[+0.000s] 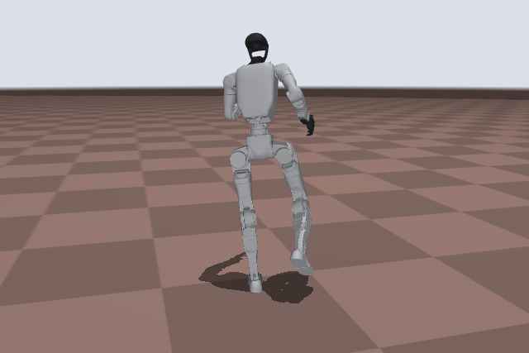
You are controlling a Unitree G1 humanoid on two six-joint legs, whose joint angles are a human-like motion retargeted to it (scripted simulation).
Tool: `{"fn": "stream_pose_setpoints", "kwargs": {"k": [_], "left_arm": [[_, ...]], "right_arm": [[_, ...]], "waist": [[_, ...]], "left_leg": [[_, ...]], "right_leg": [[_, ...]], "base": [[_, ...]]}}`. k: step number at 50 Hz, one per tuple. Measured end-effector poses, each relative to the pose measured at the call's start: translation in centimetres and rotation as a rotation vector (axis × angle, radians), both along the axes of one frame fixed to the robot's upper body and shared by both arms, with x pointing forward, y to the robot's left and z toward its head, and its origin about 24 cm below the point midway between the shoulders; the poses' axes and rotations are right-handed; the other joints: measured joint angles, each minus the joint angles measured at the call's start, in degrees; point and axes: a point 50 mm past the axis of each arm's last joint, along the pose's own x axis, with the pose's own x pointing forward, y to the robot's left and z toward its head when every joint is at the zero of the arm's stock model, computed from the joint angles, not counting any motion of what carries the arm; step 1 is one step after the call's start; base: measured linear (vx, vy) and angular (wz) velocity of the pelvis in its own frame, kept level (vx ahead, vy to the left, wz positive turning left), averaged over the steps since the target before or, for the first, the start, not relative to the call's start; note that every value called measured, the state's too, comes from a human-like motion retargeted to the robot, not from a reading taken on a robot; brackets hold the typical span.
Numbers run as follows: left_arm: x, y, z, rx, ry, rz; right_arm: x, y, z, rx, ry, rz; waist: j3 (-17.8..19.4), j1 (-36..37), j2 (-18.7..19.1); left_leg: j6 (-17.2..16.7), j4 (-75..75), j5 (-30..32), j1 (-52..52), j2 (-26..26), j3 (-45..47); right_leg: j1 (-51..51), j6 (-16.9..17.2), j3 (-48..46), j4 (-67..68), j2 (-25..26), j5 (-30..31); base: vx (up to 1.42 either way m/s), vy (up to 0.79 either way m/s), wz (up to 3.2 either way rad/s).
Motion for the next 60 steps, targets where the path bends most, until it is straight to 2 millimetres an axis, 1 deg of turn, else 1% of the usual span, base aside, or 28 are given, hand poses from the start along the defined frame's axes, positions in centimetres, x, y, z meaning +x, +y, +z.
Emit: {"fn": "stream_pose_setpoints", "kwargs": {"k": [2, 5, 7, 9, 10, 12, 15, 18, 20, 22, 24, 26, 30, 33, 35, 37, 38, 40, 42, 43, 45, 48, 50, 53, 55, 56, 58, 60], "left_arm": [[-1.4, -1.4, 3.5, -0.057, -0.188, -0.029], [-3.1, -2.8, 6.5, -0.123, -0.349, -0.086], [-3.4, -3.5, 7.0, -0.148, -0.361, -0.139], [-3.1, -3.9, 6.5, -0.171, -0.308, -0.192], [-2.9, -4.0, 5.9, -0.18, -0.266, -0.216], [-1.9, -3.8, 3.7, -0.147, -0.148, -0.245], [0.0, -2.4, -1.8, 0.035, 0.087, -0.175], [0.1, 1.5, -10.1, 0.237, 0.398, 0.024], [-2.9, 5.4, -15.4, 0.252, 0.629, 0.127], [-6.2, 8.4, -18.6, 0.175, 0.834, 0.154], [-9.8, 11.2, -19.7, 0.092, 0.957, 0.19], [-12.5, 13.4, -19.3, 0.066, 1.008, 0.242], [-14.9, 16.3, -17.8, 0.104, 1.012, 0.364], [-14.6, 16.6, -17.5, 0.063, 0.981, 0.396], [-13.1, 15.8, -18.2, 0.04, 0.946, 0.385], [-10.6, 14.6, -18.6, 0.148, 0.899, 0.384], [-9.0, 14.1, -18.5, 0.267, 0.868, 0.393], [-5.0, 13.2, -16.8, 0.597, 0.744, 0.424], [-2.0, 12.3, -13.1, 0.869, 0.539, 0.478], [-1.0, 11.7, -11.2, 0.929, 0.434, 0.506], [0.0, 10.5, -7.9, 0.904, 0.272, 0.546], [-0.2, 10.5, -4.7, 0.814, 0.129, 0.596], [-0.5, 11.1, -2.9, 0.861, 0.054, 0.642], [-0.6, 12.4, 0.2, 0.99, -0.036, 0.722], [-0.6, 13.2, 2.4, 1.093, -0.08, 0.786], [-0.5, 13.7, 3.5, 1.152, -0.093, 0.834], [-0.4, 14.7, 5.4, 1.243, -0.107, 0.936], [-0.3, 15.3, 6.6, 1.274, -0.095, 0.989]], "right_arm": [[-1.2, -1.6, 0.8, -0.1, 0.017, 0.09], [-1.9, -2.7, 1.6, -0.245, 0.054, 0.196], [-1.6, -3.2, 1.3, -0.284, 0.086, 0.23], [-0.9, -3.5, 0.6, -0.281, 0.121, 0.233], [-0.4, -3.5, 0.2, -0.273, 0.138, 0.228], [1.1, -2.8, -0.9, -0.243, 0.145, 0.216], [4.1, -0.1, -1.1, -0.201, 0.063, 0.234], [7.9, 3.9, 2.4, -0.263, -0.16, 0.347], [9.5, 6.3, 6.3, -0.317, -0.366, 0.4], [10.6, 8.0, 10.9, -0.324, -0.577, 0.419], [10.3, 9.0, 14.5, -0.25, -0.753, 0.398], [9.3, 9.5, 16.8, -0.165, -0.883, 0.374], [7.5, 10.0, 19.2, -0.157, -1.03, 0.402], [6.8, 10.3, 19.2, -0.141, -1.029, 0.48], [6.9, 10.7, 18.2, -0.057, -0.965, 0.539], [7.3, 10.4, 15.8, -0.048, -0.853, 0.535], [7.6, 10.0, 14.4, -0.119, -0.792, 0.51], [7.6, 7.8, 11.6, -0.395, -0.661, 0.438], [6.3, 4.9, 9.2, -0.569, -0.51, 0.398], [5.4, 3.4, 8.5, -0.58, -0.445, 0.38], [3.7, 0.8, 8.1, -0.572, -0.357, 0.347], [2.6, -2.6, 9.9, -0.776, -0.307, 0.317], [2.4, -4.7, 11.1, -0.939, -0.268, 0.286], [2.1, -7.8, 13.5, -1.093, -0.234, 0.198], [1.9, -9.2, 15.7, -1.158, -0.254, 0.135], [2.0, -9.7, 17.1, -1.198, -0.279, 0.104], [2.1, -10.5, 19.9, -1.293, -0.334, 0.026], [2.3, -10.9, 22.5, -1.377, -0.398, -0.072]], "waist": [[0.91, -6.07, 2.66], [1.13, -11.95, 5.45], [0.57, -13.91, 6.51], [-0.24, -15.14, 6.54], [-0.59, -15.64, 6.17], [-0.45, -15.16, 4.41], [0.38, -11.18, 2.85], [-0.52, -7.12, 3.19], [-3.61, -3.27, 1.9], [-3.55, 1.83, -0.75], [-3.97, 8.42, -4.3], [-4.48, 15.37, -7.57], [-5.37, 25.15, -10.62], [-4.51, 26.3, -9.43], [-2.77, 24.39, -8.35], [-1.37, 21.31, -8.37], [-1.07, 19.9, -8.54], [-0.99, 17.4, -8.9], [-1.17, 13.73, -7.99], [-1.21, 11.45, -7.04], [-1.34, 5.8, -4.22], [-1.88, -3.91, 0.45], [-2.33, -9.09, 1.87], [-0.71, -14.34, 2.33], [0.64, -15.17, 1.93], [1.47, -14.73, 2.1], [3.7, -13.58, 2.53], [5.6, -11.83, 2.61]], "left_leg": [[-1.71, -2.04, 2.99, 1.89, 1.44, -5.37], [-4.13, -6.29, 9.08, 4.87, 3.47, -10.89], [-5.5, -8.61, 13.23, 6.57, 3.87, -13.15], [-6.4, -9.54, 16.75, 8.35, 3.18, -14.7], [-6.54, -9.51, 18.28, 9.41, 2.5, -15.38], [-5.21, -5.94, 20.68, 11.48, 1.1, -15.18], [-2.59, 10.69, 24.01, 9.21, 0.59, -11.58], [-1.32, 32.82, 28.82, -0.38, 2.46, -7.59], [-1.69, 43.57, 26.12, -7.66, 3.91, -3.33], [3.49, 46.25, 19.14, -11.35, 3.3, -0.2], [6.34, 44.32, 13.77, -13.99, 3.17, 4.29], [7.5, 37.59, 10.73, -16.11, 1.62, 6.91], [6.22, 13.57, 10.68, -18.28, -1.08, 7.4], [5.35, -4.49, 14.31, -16.68, 0.57, 11.01], [6.95, -4.23, 14.59, -15.47, 1.04, 12.33], [9.18, 4.43, 6.94, -14.7, 1.11, 10.18], [9.06, 7.55, 3.63, -14.22, 1.17, 8.99], [7.86, 10.41, -0.42, -12.67, 1.24, 7.76], [6.04, 8.82, -0.78, -9.05, 1.54, 6.65], [5.01, 7.16, 0.02, -7.08, 1.7, 5.66], [2.67, 3.19, 2.97, -3.08, 2.33, 2.89], [-1.57, -2.43, 9.8, 2.67, 3.62, -1.05], [-3.88, -4.82, 14.0, 6.71, 3.38, -3.17], [-4.74, -6.04, 17.07, 14.34, 3.22, -6.66], [-3.42, -1.59, 16.55, 17.24, 3.29, -7.83], [-2.54, 3.97, 15.98, 16.88, 3.99, -7.86], [-1.17, 17.62, 14.19, 14.75, 5.76, -8.05], [-0.11, 31.72, 10.18, 10.4, 7.18, -7.56]], "right_leg": [[-1.72, 1.24, 0.13, -4.48, 2.98, -2.12], [-3.8, 1.98, -4.28, -17.25, 3.74, -3.41], [-3.44, 1.85, -11.7, -30.05, 2.21, -2.97], [-1.83, 2.81, -17.73, -44.32, 2.23, -2.59], [-0.84, 3.64, -18.9, -51.17, 2.99, -2.23], [1.69, 2.74, -13.97, -57.29, 5.05, -0.87], [5.3, -2.55, -9.38, -51.72, 5.49, -7.06], [6.12, -3.75, -8.04, -43.58, 5.2, -13.7], [3.4, -2.61, -6.09, -35.92, 3.76, -17.24], [8.42, -1.59, -3.9, -42.01, 3.4, -16.05], [11.69, 0.26, -1.6, -44.79, 1.72, -13.35], [14.54, 2.15, 0.55, -47.33, -0.2, -8.72], [19.0, 5.07, 3.83, -49.9, -1.96, 2.44], [23.14, 5.32, 5.5, -48.37, 0.0, 7.69], [24.63, 4.27, 6.24, -42.44, 0.87, 9.32], [21.51, 3.86, 7.96, -29.07, 1.35, 8.89], [18.54, 4.0, 9.27, -21.34, 2.1, 7.56], [11.46, 3.82, 10.31, -8.55, 3.39, 2.43], [5.27, 2.08, 7.41, -3.58, 3.33, -2.81], [2.51, 1.02, 5.11, -3.68, 3.05, -4.68], [-1.78, -0.22, -0.16, -9.09, 2.76, -6.41], [-3.98, 0.77, -8.77, -30.25, 2.76, -3.93], [-4.1, 2.44, -12.94, -47.11, 2.56, -1.73], [-3.23, 5.1, -13.99, -64.2, 2.23, 3.18], [-3.38, 3.96, -12.6, -62.85, 1.0, 7.78], [-4.18, 2.31, -12.01, -56.65, 0.61, 6.89], [-6.18, 0.13, -11.27, -41.3, -0.35, 0.61], [-6.96, 0.2, -11.03, -29.71, -1.53, -6.29]], "base": [[0.55, 0.0, 3.06], [0.61, -0.08, 2.04], [0.66, -0.16, 1.25], [0.71, -0.24, 0.98], [0.76, -0.3, 0.81], [0.79, -0.33, 0.37], [0.83, -0.3, -0.35], [0.86, -0.21, -0.52], [0.91, -0.14, -0.84], [0.88, -0.11, -0.97], [0.94, -0.02, -1.03], [0.96, 0.09, -0.9], [0.96, 0.21, -0.44], [0.95, 0.26, 0.3], [0.95, 0.24, 0.89], [0.94, 0.2, 0.95], [0.93, 0.14, 0.76], [0.93, 0.1, 0.69], [0.93, 0.07, 0.9], [0.94, 0.05, 1.1], [0.96, 0.02, 1.23], [1.0, -0.08, 1.21], [1.05, -0.19, 1.11], [1.08, -0.27, 0.94], [1.02, -0.29, 0.3], [0.97, -0.27, -0.04], [0.92, -0.24, -0.15], [0.82, -0.21, -0.13]]}}
